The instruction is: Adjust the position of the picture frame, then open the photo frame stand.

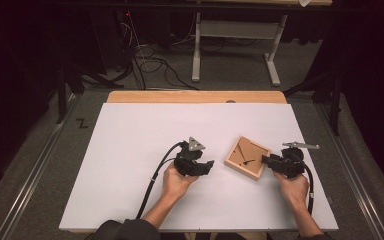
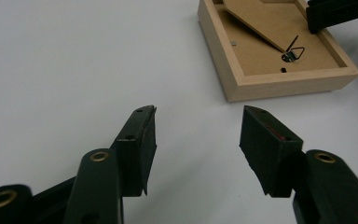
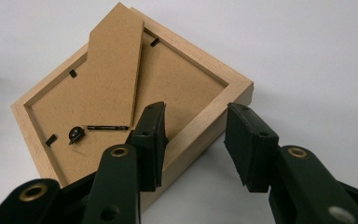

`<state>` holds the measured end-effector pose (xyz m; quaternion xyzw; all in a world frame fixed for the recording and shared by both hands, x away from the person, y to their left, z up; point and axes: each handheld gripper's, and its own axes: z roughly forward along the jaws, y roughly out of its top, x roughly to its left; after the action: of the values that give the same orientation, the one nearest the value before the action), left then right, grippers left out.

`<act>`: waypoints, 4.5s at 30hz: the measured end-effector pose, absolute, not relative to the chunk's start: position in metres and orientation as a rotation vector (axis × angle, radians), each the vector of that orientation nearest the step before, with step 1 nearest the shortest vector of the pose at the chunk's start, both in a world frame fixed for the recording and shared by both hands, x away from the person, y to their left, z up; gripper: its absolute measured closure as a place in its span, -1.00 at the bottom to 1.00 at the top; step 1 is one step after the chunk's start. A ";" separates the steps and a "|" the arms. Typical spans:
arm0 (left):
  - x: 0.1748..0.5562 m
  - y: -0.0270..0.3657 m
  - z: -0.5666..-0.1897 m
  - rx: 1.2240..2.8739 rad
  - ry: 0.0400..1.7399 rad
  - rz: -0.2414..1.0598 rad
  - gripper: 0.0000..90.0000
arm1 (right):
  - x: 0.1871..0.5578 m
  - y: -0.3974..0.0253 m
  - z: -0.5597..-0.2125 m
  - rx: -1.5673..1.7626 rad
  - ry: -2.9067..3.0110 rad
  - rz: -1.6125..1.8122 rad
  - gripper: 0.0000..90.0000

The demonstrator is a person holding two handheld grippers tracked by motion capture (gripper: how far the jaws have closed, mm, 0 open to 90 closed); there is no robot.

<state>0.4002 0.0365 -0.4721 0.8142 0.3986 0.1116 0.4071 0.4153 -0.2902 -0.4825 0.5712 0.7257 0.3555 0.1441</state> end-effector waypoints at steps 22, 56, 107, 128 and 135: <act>0.415 0.000 -0.484 2.097 0.964 0.239 0.21 | 0.412 -0.276 -0.484 1.600 2.132 1.037 0.31; 0.411 0.025 -0.489 2.122 0.995 0.215 0.68 | 0.405 -0.228 -0.484 1.441 2.237 0.999 0.42; 0.388 0.085 -0.492 2.095 1.031 0.217 0.51 | 0.405 -0.168 -0.483 1.279 2.354 0.962 0.32; 0.383 0.087 -0.490 2.083 1.043 0.191 0.34 | 0.394 -0.168 -0.472 1.207 2.327 1.019 0.09; 0.382 0.085 -0.491 2.086 1.049 0.193 0.34 | 0.391 -0.166 -0.470 1.198 2.330 1.037 0.04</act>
<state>0.3821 0.0854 -0.4912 0.8204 0.4125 0.0760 0.3887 0.3910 -0.1658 -0.4704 0.4197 0.8160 0.3634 0.1613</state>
